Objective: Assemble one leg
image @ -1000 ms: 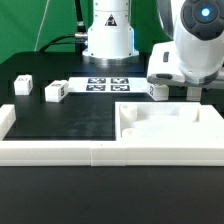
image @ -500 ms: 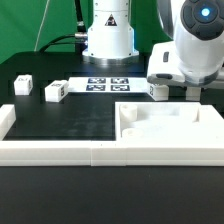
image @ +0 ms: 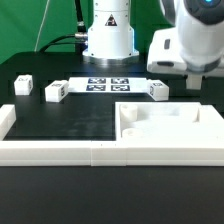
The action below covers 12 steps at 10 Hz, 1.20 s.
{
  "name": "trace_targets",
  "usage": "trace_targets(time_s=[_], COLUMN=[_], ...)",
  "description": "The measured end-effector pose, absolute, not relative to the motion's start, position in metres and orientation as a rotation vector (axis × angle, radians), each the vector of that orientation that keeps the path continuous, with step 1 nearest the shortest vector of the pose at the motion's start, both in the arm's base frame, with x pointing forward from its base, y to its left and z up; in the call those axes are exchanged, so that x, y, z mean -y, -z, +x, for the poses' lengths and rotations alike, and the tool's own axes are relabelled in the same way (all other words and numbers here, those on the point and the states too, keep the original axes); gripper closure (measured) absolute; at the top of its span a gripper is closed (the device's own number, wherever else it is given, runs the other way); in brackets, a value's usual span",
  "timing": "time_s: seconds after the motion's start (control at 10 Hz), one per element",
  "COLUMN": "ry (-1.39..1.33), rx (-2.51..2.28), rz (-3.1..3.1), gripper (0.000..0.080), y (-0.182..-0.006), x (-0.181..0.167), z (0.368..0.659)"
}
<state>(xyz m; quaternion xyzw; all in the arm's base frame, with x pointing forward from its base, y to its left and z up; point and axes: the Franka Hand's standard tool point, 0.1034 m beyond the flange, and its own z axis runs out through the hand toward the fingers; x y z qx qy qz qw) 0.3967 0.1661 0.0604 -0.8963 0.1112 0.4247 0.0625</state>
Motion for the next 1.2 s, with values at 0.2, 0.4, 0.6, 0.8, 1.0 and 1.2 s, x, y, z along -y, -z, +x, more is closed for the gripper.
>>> trace_targets(time_s=[0.2,0.4,0.6,0.8,1.0,1.2], ry=[-1.281,-1.186,-0.925,-0.691,-0.462,-0.309], rx=[-0.333,-0.343,-0.359,-0.343,-0.307,-0.271], rz=[-2.712,-2.749,-2.841,-2.917,-2.98,-3.008], gripper=[0.0509,0.0509,0.0509,0.0509,0.0509,0.0509], y=[-0.058,-0.056,-0.055,-0.059,-0.071,-0.082], x=[-0.167,-0.17,-0.174,-0.168,-0.159,-0.15], z=[0.397,0.404,0.411,0.417,0.424,0.425])
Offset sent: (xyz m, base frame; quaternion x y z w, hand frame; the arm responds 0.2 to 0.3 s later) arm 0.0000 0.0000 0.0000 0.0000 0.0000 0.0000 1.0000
